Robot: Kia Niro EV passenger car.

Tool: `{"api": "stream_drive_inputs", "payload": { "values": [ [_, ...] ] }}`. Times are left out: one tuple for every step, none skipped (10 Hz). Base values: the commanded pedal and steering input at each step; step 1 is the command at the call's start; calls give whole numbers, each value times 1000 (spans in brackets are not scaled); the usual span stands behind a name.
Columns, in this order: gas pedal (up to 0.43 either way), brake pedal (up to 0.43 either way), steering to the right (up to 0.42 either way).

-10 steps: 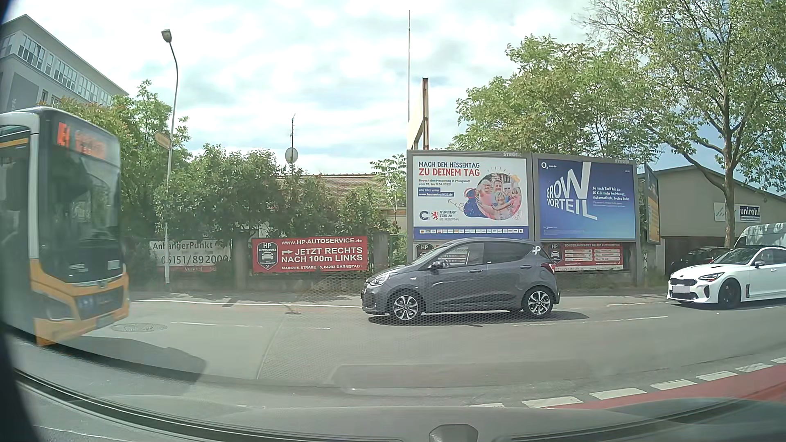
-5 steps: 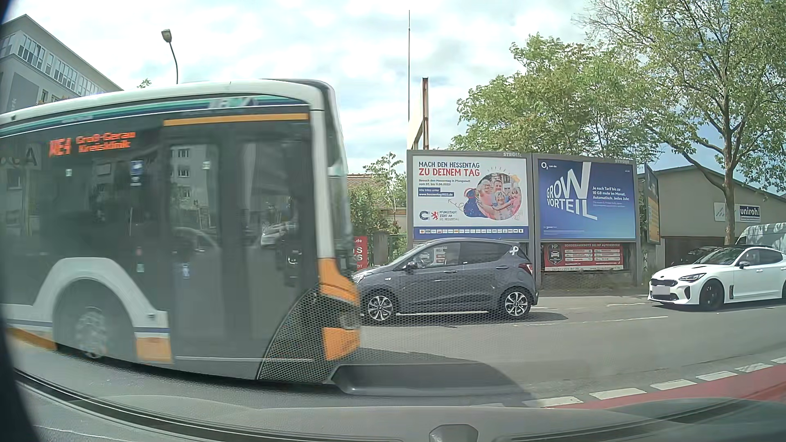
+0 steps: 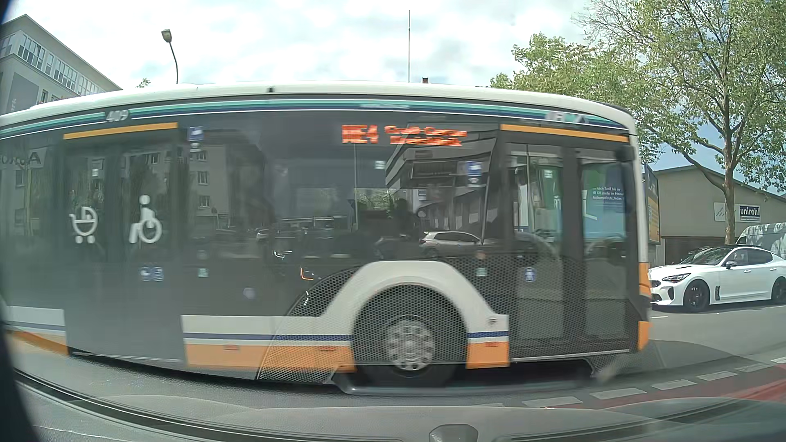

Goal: Follow the waypoints while adhering to traffic rules and regulations

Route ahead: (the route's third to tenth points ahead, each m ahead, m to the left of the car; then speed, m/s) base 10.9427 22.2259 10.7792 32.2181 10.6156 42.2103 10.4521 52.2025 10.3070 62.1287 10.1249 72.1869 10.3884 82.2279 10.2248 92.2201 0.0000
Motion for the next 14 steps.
{"api": "stream_drive_inputs", "payload": {
  "values": [
    [0,171,-210],
    [0,171,-210],
    [0,171,-210],
    [0,171,-210],
    [0,171,-210],
    [0,171,-210],
    [0,171,-210],
    [0,171,-210],
    [0,171,-210],
    [0,171,-210],
    [0,171,-210],
    [0,171,-210],
    [0,171,-211],
    [0,171,-210]
  ]
}}
